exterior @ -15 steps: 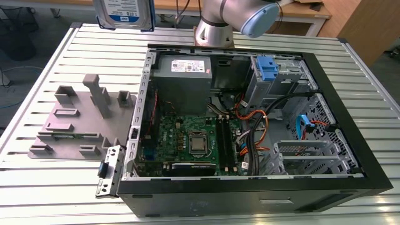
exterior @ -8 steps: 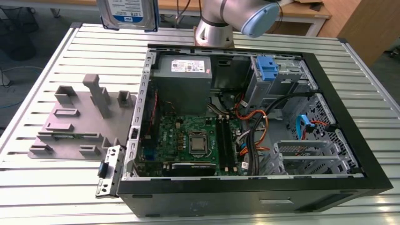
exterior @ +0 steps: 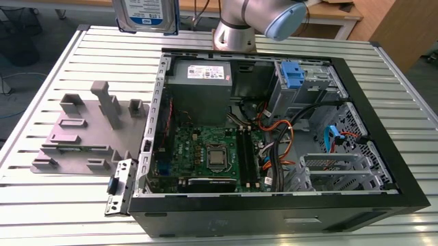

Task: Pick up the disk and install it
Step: 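Pick up the disk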

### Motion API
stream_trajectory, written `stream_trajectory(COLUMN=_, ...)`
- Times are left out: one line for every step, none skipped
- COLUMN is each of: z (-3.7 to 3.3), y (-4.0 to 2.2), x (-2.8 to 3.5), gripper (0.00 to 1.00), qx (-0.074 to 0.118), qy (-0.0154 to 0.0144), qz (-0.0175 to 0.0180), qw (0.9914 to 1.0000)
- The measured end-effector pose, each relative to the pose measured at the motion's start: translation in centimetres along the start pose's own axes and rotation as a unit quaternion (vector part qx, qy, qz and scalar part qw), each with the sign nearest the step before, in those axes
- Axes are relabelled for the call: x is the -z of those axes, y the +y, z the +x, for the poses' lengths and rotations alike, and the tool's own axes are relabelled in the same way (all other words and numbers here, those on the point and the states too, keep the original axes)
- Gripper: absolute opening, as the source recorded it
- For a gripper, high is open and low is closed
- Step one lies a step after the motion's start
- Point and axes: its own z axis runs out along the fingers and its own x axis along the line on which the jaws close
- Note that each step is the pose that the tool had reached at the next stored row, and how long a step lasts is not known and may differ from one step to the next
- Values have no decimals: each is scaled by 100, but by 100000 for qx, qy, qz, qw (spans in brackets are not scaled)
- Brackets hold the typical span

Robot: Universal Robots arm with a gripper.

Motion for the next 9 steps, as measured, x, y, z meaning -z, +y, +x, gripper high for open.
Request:
stream_trajectory(z=-1, y=-13, x=0, gripper=35, qx=3, qy=-1, qz=0, qw=100000)
stream_trajectory(z=-1, y=-25, x=0, gripper=35, qx=5, qy=1, qz=-3, qw=100000)
stream_trajectory(z=-2, y=-37, x=0, gripper=35, qx=6, qy=-2, qz=-1, qw=100000)
stream_trajectory(z=-2, y=-49, x=0, gripper=35, qx=2, qy=-1, qz=-1, qw=100000)
stream_trajectory(z=-3, y=-62, x=0, gripper=35, qx=2, qy=-1, qz=1, qw=100000)
stream_trajectory(z=-4, y=-75, x=0, gripper=35, qx=2, qy=-1, qz=0, qw=100000)
stream_trajectory(z=-4, y=-90, x=0, gripper=35, qx=5, qy=-1, qz=0, qw=100000)
stream_trajectory(z=-5, y=-104, x=-1, gripper=35, qx=3, qy=-1, qz=0, qw=100000)
stream_trajectory(z=-5, y=-118, x=-1, gripper=35, qx=5, qy=-2, qz=1, qw=100000)
